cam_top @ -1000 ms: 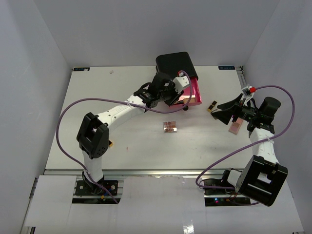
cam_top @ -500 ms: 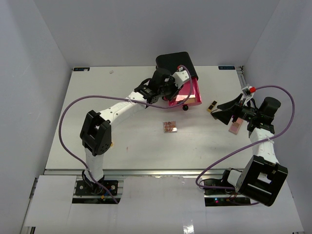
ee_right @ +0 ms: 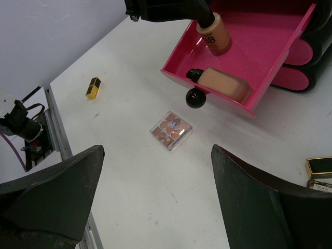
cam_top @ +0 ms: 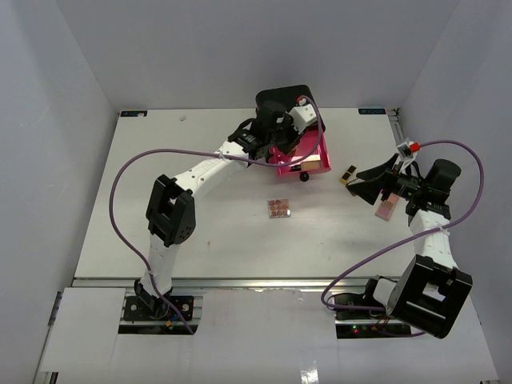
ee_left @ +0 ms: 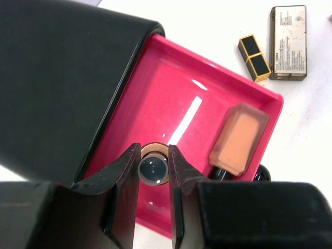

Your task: Organize the makeup

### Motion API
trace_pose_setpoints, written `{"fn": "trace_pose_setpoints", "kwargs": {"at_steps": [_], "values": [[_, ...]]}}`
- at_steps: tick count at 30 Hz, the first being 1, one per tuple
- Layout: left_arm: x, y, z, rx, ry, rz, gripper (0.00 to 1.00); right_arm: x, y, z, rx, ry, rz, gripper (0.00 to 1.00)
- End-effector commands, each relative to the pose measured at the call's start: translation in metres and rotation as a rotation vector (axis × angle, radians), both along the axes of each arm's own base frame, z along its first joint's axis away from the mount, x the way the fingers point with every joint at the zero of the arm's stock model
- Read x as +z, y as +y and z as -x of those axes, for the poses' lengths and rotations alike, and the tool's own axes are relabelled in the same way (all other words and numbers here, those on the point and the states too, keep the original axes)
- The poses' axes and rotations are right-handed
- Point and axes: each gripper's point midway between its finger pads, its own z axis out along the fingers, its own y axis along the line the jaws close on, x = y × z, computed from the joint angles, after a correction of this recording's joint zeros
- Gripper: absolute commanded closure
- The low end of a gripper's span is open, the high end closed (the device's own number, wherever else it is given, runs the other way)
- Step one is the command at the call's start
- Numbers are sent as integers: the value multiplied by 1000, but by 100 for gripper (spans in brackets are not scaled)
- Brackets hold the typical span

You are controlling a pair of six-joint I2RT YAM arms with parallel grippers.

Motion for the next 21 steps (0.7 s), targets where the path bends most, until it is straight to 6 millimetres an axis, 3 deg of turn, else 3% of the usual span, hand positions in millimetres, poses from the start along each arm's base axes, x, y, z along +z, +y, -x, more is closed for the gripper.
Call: {"fn": "trace_pose_setpoints", "kwargs": {"at_steps": [1, 5, 11, 12, 15, 21], "values": [[5, -1, 1, -18, 14, 4, 70, 3, -1, 0, 14, -24, 3, 10], [9, -4, 4, -24, 30, 32, 72, 3, -1, 0, 14, -22, 2, 10], [40, -7, 7, 16, 35, 160, 78, 3, -1, 0, 15, -21, 1, 10], [38, -7, 7, 26, 53, 171, 78, 3, -1, 0, 15, -22, 1, 10], [63, 6, 1, 84, 77, 300, 80, 4, -2, 1, 13, -24, 2, 10], [72, 31, -7, 158, 161, 512, 83, 4, -1, 2, 17, -26, 1, 10]]}}
